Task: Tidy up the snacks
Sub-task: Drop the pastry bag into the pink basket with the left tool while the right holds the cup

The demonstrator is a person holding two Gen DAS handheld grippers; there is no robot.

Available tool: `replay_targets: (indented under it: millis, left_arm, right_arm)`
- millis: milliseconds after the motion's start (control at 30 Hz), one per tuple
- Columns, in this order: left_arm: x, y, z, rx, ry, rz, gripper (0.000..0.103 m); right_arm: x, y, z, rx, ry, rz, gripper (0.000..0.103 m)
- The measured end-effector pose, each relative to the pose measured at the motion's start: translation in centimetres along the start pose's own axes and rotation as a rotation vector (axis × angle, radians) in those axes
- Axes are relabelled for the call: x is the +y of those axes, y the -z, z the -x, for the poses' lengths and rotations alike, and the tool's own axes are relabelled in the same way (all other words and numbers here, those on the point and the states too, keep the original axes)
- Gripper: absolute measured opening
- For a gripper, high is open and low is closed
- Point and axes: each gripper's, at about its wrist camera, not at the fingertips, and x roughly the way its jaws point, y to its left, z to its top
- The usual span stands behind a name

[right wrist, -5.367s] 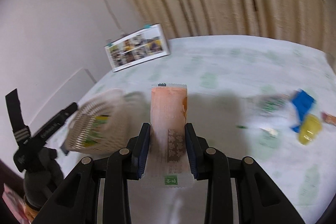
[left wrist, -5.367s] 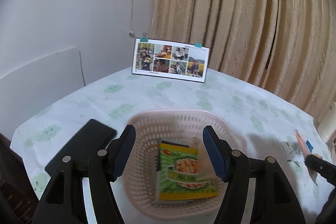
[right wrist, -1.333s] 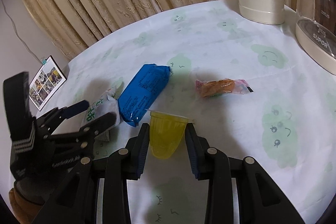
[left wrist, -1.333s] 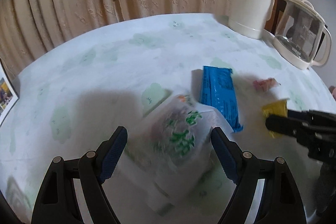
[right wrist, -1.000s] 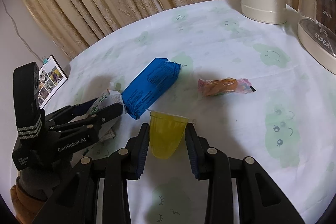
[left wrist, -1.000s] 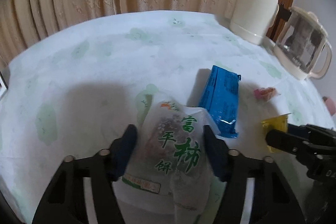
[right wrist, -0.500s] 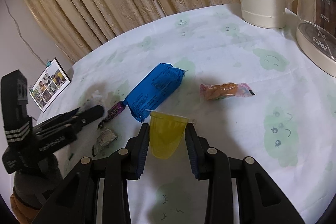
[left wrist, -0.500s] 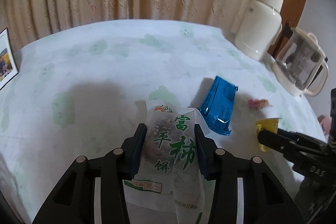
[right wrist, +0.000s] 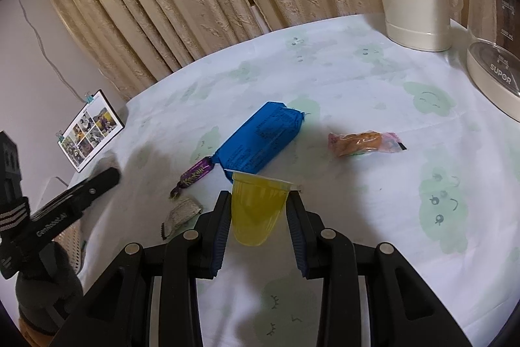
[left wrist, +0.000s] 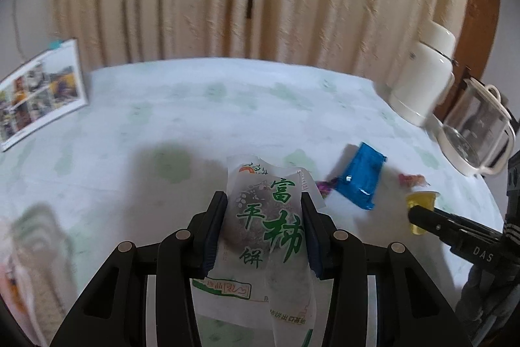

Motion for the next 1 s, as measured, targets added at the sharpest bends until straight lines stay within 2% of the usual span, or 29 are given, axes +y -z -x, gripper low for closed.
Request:
replay_targets:
  millis: [367,533,767,800,867,900,1000]
  left_arm:
    - [5.9,1.4,6.9,-0.137,-0.213,0.102,0.045]
    - [9.6,2.6,9.6,-0.170,-0.310,0.162,0.045]
    - [14.5,4.3,12.6,-0.191,-0.404,0.265,0.046]
    - [15.0,4.5,12.9,-0.196,-0.413,0.278,0.047]
    - [16.1,4.9,13.6,-0.203,-0.428,0.306,0.058]
    - [16.4,5.1,13.9,-0.211,-0.433,0.313,0.067]
    - [17.2,5.5,14.6,-0.227,-0.451,0.319,0.069]
  right_arm:
    - [1.2,0.7,-0.1,-0.002,-0.009,0.039,0.031]
    - [1.7,1.1,-0.2,0.001,-0.010,0.048,0.031]
    - [2.5,1.9,-0.2,0.010,-0.014,0.063,0.031]
    - [2.8,2.1,-0.3,0.012,-0.015,0.067,0.031]
    - [3.2,2.3,-0.3,0.017,-0.017,0.075,0.031]
    - [3.4,2.5,-0.4,0.020,-0.019,0.079,0.031]
    - [4.3,2.9,-0.5,0.029,-0.026,0.094,0.031]
